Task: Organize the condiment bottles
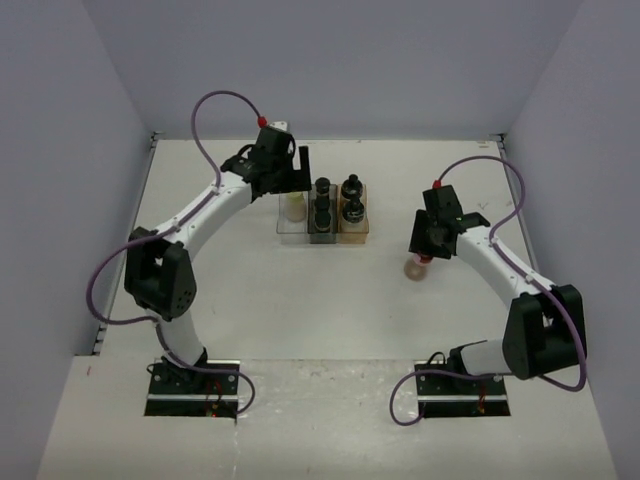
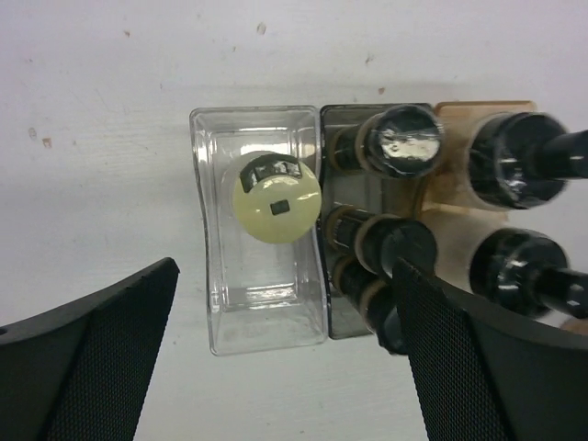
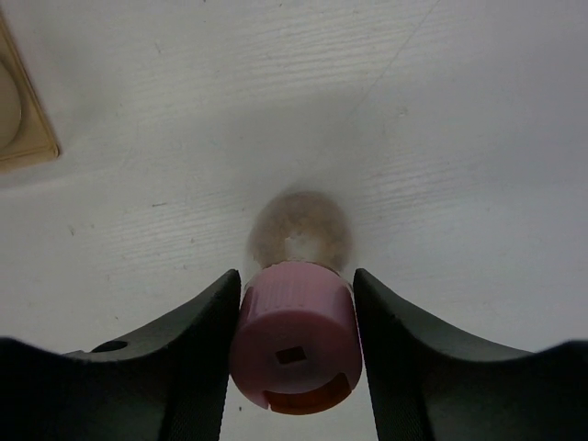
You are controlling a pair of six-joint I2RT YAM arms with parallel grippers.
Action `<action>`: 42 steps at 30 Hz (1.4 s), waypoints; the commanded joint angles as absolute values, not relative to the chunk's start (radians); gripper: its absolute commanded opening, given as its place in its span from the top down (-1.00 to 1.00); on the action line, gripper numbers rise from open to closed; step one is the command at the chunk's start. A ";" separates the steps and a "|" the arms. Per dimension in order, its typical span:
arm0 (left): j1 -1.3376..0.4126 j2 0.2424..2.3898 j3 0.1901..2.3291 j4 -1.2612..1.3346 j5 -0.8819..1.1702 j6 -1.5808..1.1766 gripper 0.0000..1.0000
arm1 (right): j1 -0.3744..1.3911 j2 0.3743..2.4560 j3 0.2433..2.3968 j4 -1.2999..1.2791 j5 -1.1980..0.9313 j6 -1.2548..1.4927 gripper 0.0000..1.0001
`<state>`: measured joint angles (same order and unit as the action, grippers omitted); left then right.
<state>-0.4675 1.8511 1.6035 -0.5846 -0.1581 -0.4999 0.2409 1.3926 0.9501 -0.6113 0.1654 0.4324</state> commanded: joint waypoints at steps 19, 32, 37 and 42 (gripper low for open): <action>-0.456 1.165 1.316 -0.750 -0.417 -0.500 -1.00 | 0.454 1.149 1.193 -0.871 0.233 0.477 0.68; -0.436 0.954 1.119 -0.810 -0.650 -0.486 -1.00 | 0.757 1.441 1.612 -0.957 0.195 0.462 0.67; -0.428 0.871 1.031 -0.752 -0.703 -0.483 -1.00 | 0.825 1.615 1.834 -0.986 0.216 0.439 0.67; -0.420 0.789 0.986 -0.730 -0.748 -0.518 -1.00 | 0.857 1.839 2.032 -1.020 0.225 0.401 0.68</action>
<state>-0.4320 0.8467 1.0039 -0.7940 -0.6704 -0.4961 0.8467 1.7519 1.9228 -0.9855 0.2035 0.4393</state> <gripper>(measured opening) 0.998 0.506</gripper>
